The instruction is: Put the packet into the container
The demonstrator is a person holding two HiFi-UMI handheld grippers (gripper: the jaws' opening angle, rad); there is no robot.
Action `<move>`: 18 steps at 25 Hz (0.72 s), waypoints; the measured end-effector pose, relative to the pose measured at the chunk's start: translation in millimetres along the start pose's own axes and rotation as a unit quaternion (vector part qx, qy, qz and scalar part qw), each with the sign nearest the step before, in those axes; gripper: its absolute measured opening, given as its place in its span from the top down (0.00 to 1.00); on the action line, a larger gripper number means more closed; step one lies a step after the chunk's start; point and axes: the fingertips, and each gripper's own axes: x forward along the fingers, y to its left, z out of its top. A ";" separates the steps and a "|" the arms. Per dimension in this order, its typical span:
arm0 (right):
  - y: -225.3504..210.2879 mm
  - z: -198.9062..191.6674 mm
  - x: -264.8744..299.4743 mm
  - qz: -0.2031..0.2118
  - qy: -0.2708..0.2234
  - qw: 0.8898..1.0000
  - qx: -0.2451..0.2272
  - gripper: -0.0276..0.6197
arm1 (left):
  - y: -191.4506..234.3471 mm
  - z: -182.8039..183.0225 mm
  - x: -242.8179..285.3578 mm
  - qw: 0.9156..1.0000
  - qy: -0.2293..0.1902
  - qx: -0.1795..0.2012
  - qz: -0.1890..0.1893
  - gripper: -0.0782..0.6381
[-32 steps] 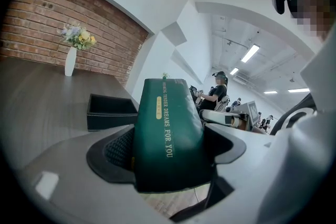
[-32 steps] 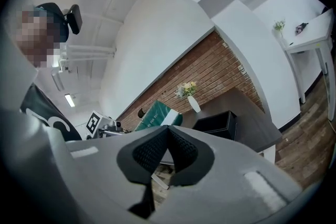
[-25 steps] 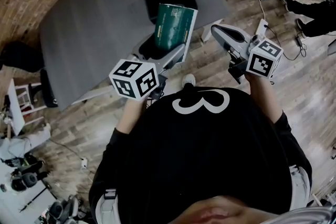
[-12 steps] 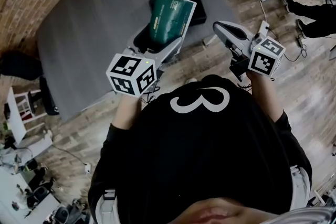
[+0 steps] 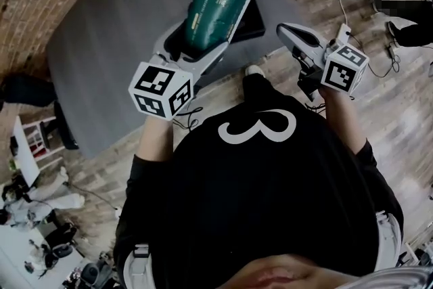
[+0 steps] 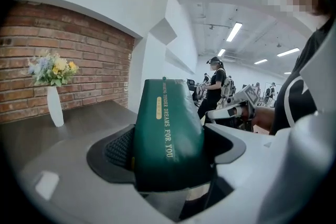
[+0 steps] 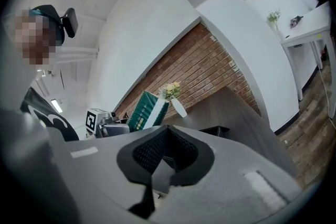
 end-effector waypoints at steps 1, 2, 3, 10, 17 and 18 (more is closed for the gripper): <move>-2.1 0.9 1.2 0.001 0.000 1.000 0.000 0.95 | 1.5 0.7 1.2 1.000 0.002 0.008 -0.003 0.29; -3.6 1.6 2.4 0.001 0.001 1.000 0.001 0.95 | 2.7 1.0 2.1 1.000 0.003 0.016 -0.006 0.29; -4.7 2.0 3.6 0.002 0.001 1.000 0.001 0.95 | 3.9 1.0 2.7 1.000 0.004 0.024 -0.010 0.29; -23.9 13.4 15.2 0.004 0.006 1.000 0.010 0.95 | 15.0 0.1 19.1 0.995 0.023 0.081 -0.051 0.29; -53.6 27.8 18.1 0.007 0.016 0.999 0.033 0.95 | 25.0 1.1 50.1 0.984 0.051 0.140 -0.098 0.29; -56.2 27.6 17.8 0.005 0.018 0.999 0.035 0.95 | 26.4 0.0 51.2 0.982 0.054 0.145 -0.104 0.29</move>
